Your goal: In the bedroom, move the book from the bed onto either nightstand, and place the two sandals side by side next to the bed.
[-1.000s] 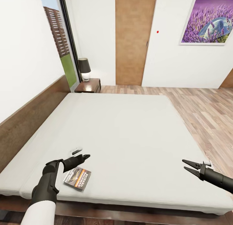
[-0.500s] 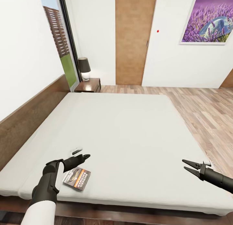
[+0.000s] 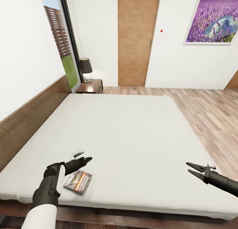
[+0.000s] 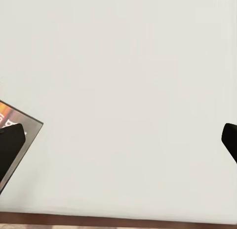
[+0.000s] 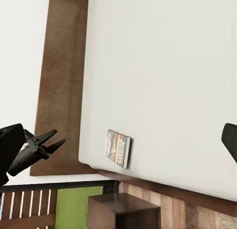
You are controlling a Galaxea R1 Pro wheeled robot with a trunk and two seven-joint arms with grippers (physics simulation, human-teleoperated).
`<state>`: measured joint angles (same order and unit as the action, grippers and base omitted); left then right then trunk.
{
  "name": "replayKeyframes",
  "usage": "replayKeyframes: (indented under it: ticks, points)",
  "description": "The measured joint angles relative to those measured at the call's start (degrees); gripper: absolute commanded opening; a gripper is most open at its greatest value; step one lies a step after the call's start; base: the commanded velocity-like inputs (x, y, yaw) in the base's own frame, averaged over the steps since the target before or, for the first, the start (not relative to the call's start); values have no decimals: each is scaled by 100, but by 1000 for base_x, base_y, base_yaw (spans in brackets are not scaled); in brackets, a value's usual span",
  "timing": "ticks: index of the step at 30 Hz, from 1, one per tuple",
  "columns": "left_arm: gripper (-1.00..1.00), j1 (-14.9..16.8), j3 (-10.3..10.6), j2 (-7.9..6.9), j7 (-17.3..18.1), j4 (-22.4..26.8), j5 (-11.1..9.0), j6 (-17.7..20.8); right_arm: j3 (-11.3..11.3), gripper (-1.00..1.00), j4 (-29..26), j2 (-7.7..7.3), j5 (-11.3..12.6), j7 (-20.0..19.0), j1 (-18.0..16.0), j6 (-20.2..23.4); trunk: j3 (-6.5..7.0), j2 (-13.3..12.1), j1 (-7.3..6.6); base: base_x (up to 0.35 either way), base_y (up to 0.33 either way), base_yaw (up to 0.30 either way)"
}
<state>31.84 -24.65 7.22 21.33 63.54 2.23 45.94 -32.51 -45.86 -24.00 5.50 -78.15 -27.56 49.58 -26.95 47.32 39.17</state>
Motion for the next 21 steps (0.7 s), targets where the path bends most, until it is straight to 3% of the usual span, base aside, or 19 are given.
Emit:
replayKeyframes:
  ticks: [21]
  points:
    - [100, 0, 0, 0, 9, 2, -1, 6, -8, 100, -4, -7, -7, 2, 0, 0, -360, 805, 440, 0, 0, 0]
